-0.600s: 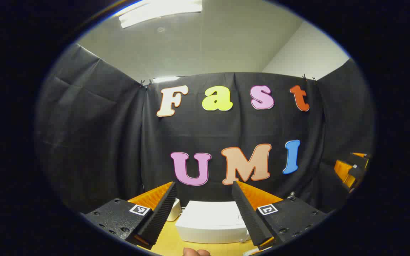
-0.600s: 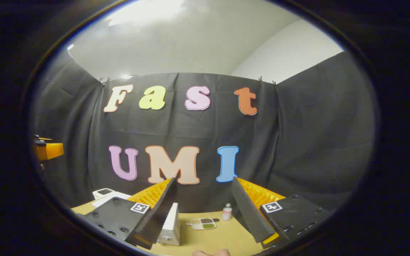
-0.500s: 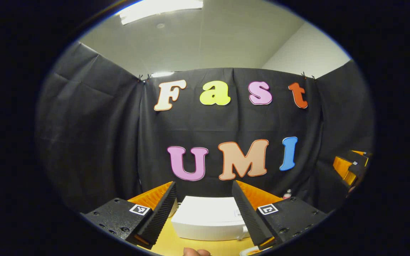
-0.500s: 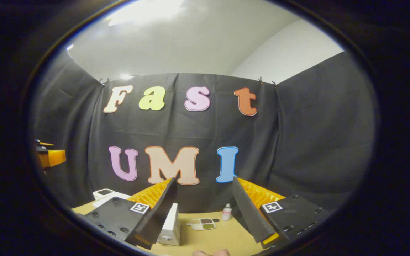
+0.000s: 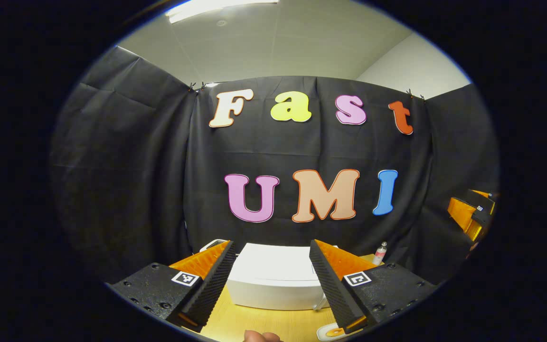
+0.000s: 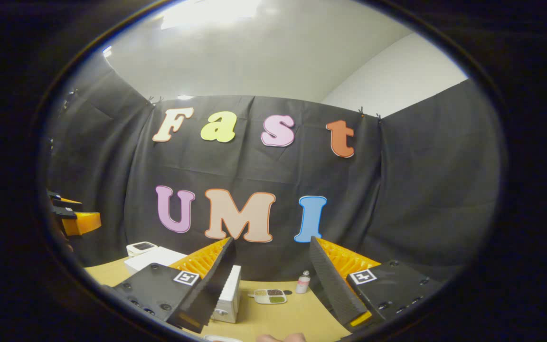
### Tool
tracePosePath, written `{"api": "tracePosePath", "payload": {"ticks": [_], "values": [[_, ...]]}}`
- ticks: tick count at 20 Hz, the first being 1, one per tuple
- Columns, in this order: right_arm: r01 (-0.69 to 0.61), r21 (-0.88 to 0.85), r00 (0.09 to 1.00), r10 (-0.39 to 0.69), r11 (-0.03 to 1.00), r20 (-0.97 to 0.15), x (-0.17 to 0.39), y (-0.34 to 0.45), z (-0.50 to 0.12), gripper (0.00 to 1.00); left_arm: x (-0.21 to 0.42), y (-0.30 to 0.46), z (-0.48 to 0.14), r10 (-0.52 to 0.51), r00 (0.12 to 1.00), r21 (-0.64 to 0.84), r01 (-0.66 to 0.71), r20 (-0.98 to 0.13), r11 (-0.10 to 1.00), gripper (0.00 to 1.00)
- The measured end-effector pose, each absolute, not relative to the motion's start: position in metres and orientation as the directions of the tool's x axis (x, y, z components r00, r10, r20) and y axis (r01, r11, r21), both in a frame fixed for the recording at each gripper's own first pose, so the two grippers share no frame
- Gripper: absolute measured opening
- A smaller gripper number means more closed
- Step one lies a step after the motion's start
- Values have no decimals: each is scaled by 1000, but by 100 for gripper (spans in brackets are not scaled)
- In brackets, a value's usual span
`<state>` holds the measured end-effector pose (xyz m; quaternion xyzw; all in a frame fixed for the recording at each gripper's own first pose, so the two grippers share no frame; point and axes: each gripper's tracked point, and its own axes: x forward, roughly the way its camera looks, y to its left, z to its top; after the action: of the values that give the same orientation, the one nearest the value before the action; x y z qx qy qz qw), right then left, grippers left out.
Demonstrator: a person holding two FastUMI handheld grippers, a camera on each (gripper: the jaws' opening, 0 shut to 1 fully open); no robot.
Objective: Open the microwave oven with the left hand, put the food in, and close the microwave oven.
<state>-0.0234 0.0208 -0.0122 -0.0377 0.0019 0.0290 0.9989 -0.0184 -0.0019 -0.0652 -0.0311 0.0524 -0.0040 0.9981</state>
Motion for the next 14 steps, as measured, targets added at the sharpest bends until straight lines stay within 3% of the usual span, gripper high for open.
{"api": "tracePosePath", "payload": {"ticks": [13,14], "values": [[-57,-65,998,57,996,6,-31,46,-24,96,-11,-9,-95,-68,993,-41,64,-92,997,92],[-56,-64,998,57,996,20,-32,49,-22,96,-11,-11,-98,-79,993,-41,75,-92,996,95]]}}
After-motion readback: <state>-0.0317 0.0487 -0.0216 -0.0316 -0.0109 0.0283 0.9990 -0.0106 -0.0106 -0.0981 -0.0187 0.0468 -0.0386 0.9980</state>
